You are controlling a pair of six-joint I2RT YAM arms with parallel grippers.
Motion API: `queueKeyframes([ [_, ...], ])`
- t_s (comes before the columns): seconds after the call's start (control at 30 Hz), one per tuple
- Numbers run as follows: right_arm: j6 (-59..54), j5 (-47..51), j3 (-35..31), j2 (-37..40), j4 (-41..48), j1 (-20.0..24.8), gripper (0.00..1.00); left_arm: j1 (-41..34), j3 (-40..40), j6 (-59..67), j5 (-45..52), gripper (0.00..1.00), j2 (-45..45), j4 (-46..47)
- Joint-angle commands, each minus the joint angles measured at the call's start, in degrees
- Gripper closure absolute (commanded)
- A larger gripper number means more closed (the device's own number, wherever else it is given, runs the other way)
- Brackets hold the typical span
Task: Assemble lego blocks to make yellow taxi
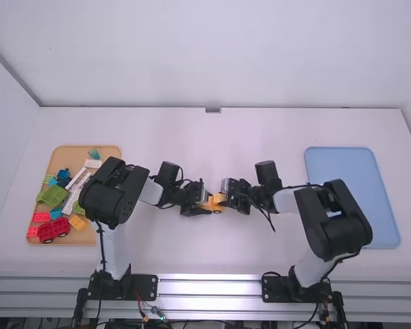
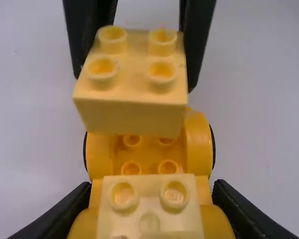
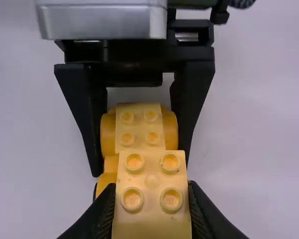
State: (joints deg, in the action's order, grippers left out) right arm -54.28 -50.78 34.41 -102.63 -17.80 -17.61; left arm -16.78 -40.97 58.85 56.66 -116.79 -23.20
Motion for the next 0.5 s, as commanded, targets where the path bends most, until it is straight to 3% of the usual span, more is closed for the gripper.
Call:
queueKeyframes([
  [0.0,0.3,-0.6,1.7,-1.5,0.2,0.0,0.93,0.3,0.5,0.6,0.8,0.50,-0.4,0.3],
  [0.47,-2.8,-0.2,1.6,-2.0,0.9,-0.4,0.92,-0.2,0.3,-2.9,0.9,0.54,-0.4,-0.2],
])
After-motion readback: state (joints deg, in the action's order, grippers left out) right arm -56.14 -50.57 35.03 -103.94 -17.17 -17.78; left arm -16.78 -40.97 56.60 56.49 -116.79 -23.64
